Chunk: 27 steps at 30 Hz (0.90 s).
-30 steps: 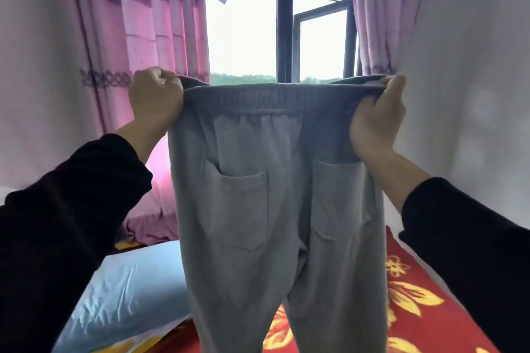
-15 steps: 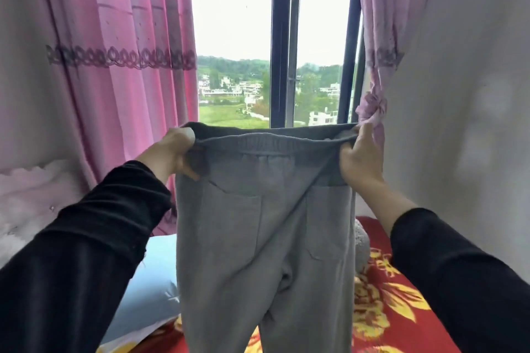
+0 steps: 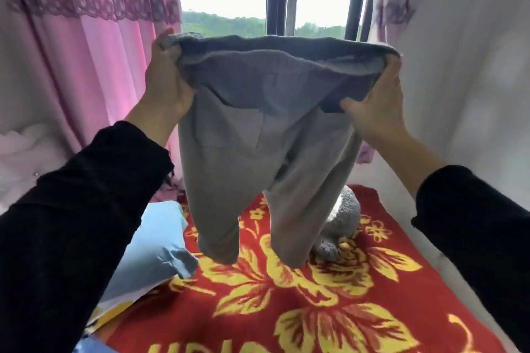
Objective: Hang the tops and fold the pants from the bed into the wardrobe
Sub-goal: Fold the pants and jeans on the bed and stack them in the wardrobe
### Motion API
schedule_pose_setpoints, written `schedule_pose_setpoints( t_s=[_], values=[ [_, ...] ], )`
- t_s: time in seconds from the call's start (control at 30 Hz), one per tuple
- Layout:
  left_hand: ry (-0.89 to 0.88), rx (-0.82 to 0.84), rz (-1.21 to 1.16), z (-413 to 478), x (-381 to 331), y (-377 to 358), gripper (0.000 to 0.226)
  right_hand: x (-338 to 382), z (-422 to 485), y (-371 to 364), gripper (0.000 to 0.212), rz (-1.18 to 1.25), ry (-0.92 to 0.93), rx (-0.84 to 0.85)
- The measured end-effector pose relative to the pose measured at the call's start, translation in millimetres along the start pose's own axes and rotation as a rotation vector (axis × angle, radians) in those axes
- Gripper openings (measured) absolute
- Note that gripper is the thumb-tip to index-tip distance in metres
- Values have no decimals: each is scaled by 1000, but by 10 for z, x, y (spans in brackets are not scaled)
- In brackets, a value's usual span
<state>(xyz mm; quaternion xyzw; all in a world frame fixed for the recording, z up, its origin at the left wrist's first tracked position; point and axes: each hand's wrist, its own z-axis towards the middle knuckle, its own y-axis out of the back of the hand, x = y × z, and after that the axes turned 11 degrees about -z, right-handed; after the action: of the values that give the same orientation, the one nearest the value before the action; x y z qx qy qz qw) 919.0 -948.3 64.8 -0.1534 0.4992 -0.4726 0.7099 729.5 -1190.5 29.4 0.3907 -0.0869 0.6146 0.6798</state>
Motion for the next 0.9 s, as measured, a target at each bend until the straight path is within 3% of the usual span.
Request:
schedule_pose_setpoints(
  t_s=[0.13, 0.3, 0.43, 0.57, 0.7, 0.77, 0.9],
  values=[
    [26, 15, 29, -517, 94, 351, 31, -154, -506, 59, 67, 51, -44, -47],
    [102, -173, 144, -1439, 384, 905, 29, -461, -1426, 38, 46, -3, -104, 40],
    [201, -326, 378, -2284, 561, 1393, 21, -737, -2251, 42, 39, -16, -284, 107],
    [476, -392, 523, -3337, 629, 1902, 22, -1137, -3113, 189, 34, -58, -425, 261],
    [845, -451, 658, -4136, 735, 2126, 28, -1426, -3826, 384, 56, -425, -411, 550],
    [928, -431, 824, -4518, 793, 2237, 26, -1567, -4174, 508, 58, -533, -395, 639],
    [1037, -516, 941, -5331, 792, 2440, 21, -1902, -4898, 836, 28, -624, -427, 755]
  ],
)
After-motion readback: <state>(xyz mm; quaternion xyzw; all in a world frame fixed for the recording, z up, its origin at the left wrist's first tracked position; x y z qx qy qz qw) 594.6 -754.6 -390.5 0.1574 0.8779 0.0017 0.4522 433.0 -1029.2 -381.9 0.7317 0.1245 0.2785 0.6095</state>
